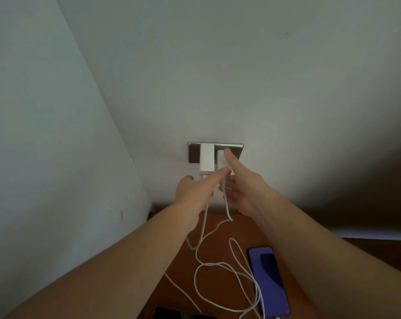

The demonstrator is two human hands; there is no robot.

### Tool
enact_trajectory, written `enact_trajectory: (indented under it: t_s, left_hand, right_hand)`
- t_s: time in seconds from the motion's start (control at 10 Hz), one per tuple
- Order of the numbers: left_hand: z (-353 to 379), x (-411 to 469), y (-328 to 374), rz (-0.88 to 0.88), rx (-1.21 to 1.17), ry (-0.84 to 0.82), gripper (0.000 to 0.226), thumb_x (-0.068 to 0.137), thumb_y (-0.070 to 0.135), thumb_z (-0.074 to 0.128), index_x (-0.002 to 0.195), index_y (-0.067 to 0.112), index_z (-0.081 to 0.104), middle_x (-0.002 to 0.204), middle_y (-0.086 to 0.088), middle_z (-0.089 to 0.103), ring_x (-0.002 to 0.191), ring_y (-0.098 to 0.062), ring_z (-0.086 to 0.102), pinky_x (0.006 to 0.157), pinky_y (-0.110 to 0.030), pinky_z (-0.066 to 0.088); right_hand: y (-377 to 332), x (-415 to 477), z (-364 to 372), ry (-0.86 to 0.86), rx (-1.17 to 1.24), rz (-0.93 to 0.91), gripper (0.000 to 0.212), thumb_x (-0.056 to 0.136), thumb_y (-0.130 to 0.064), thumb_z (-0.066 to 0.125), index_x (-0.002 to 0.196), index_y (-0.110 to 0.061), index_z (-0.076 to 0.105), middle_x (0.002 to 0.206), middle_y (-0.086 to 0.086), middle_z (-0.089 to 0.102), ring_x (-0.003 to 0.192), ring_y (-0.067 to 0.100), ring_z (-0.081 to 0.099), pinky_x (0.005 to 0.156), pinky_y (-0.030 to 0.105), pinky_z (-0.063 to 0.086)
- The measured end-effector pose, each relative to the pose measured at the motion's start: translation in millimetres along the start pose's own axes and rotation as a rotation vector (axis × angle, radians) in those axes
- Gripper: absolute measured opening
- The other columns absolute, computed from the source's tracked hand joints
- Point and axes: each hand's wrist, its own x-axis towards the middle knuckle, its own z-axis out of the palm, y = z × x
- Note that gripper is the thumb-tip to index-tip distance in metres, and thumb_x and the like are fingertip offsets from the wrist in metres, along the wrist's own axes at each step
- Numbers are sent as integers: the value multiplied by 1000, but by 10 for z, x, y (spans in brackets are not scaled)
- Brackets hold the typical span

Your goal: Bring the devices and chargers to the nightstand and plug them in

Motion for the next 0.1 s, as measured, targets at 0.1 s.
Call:
enact_trajectory:
  t_s: [0.1]
  left_hand:
    - [-104,-184,-2,16,92,29,128,44,82,70,149,23,27,144,-7,46,122,-27,51,95,-43,49]
  right_hand:
    - [55,-151,-166,40,-41,-18,79,69,-64,73,123,-10,53,115,9,62,105,24,60,90,36,48]
